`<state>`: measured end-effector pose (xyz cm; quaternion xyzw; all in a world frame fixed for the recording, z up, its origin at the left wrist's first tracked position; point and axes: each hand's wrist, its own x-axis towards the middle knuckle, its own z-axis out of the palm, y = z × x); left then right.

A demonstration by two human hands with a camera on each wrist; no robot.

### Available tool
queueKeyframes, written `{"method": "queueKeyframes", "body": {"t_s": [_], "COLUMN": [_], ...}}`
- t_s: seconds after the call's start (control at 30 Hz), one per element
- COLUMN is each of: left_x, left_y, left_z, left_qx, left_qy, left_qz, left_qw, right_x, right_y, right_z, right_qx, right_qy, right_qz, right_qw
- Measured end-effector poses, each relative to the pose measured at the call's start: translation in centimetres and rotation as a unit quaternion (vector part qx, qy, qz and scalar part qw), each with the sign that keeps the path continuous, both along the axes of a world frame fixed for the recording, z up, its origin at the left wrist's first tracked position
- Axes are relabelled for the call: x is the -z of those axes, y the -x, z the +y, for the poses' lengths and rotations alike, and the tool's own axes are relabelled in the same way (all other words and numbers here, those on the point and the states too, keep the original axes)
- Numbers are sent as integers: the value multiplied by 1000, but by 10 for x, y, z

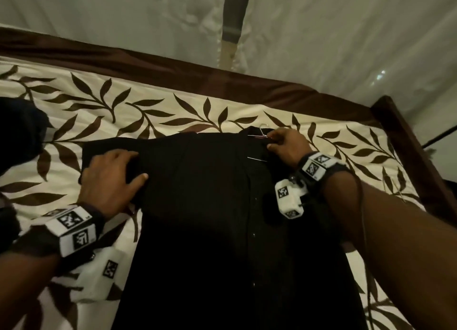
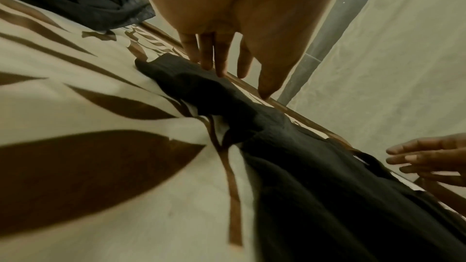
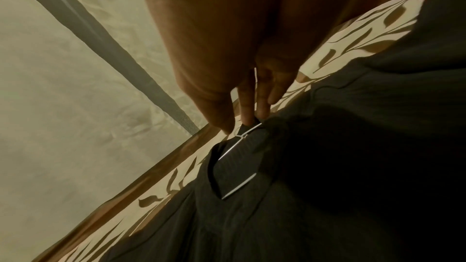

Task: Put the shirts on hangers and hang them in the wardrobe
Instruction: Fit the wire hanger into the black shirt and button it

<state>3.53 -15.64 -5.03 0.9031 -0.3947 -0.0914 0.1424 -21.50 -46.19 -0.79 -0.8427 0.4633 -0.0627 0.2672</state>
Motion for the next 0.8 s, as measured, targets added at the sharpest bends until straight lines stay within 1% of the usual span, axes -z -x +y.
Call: {"method": "queueKeyframes", "body": {"t_s": [0.07,0.17,0.27,0.33,0.4,0.5,0.57,0.67,0.77,0.8], "left_x": [6,15,16,13,8,0,-4,-12,-15,-24], "left_y": [-9,-12,-14,-18,-26,-46,-63,-77,-96,-95], "left_z": [-11,-26,-37,-40,-43,-38,-31,-23,-19,-18], "left_qx": [12,35,23,16,39,57,68,70,67,60], "left_qy": [-12,-31,-65,-90,-112,-112,-90,-29,37,67], "left_qz": [-19,-42,-49,-59,-80,-78,-76,-6,1,-24], "left_qw": [1000,998,996,994,990,989,991,997,997,996], "right_x": [11,25,33,35,33,23,11,-17,-47,-55], "right_y": [-14,-30,-43,-49,-53,-51,-47,-42,-46,-49], "right_z": [-15,-27,-36,-41,-45,-49,-55,-64,-80,-86], "right_qx": [-20,-45,-32,-22,-38,-56,-30,25,54,69], "right_qy": [23,65,104,90,73,75,96,170,225,240], "right_qz": [20,72,107,107,116,143,128,64,-1,-18], "right_qw": [999,994,988,990,990,985,987,983,973,968]}}
